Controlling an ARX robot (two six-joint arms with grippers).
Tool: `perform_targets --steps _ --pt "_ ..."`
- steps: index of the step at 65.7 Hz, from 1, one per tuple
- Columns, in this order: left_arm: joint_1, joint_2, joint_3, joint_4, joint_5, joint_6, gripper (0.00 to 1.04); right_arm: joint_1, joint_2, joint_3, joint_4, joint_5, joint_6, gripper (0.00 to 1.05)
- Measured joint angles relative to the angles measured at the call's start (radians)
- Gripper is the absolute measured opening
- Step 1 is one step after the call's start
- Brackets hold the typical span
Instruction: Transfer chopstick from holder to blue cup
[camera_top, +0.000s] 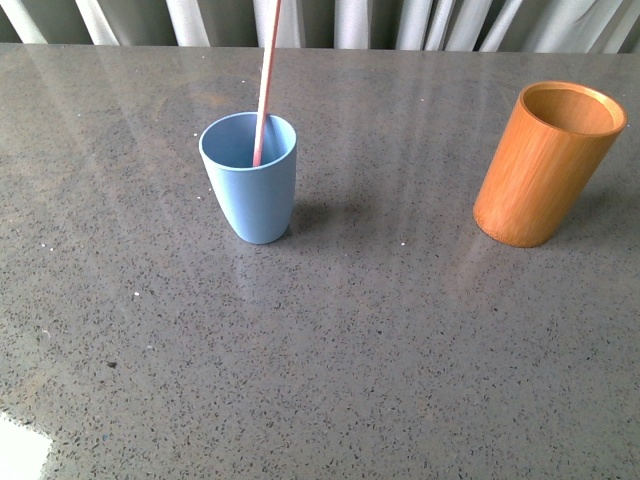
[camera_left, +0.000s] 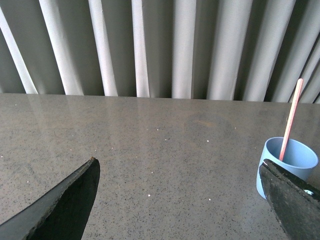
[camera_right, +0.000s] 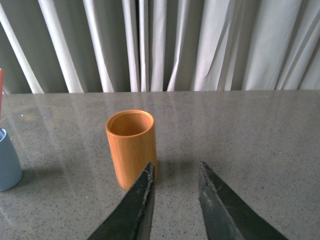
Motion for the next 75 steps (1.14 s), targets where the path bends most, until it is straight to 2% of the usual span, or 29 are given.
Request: perform_targets --steps 16,27,75 --pt "0.0 0.0 0.0 0.0 0.0 0.0 0.96 0.0 0.0 0.0 0.0 0.0 0.0 0.72" --pt "0.0 0.0 0.0 0.0 0.0 0.0 0.96 0.0 0.0 0.0 0.0 0.0 0.0 0.96" --pt "0.0 0.0 0.0 0.0 0.0 0.0 0.96 0.0 0.0 0.0 0.0 0.0 0.0 0.96"
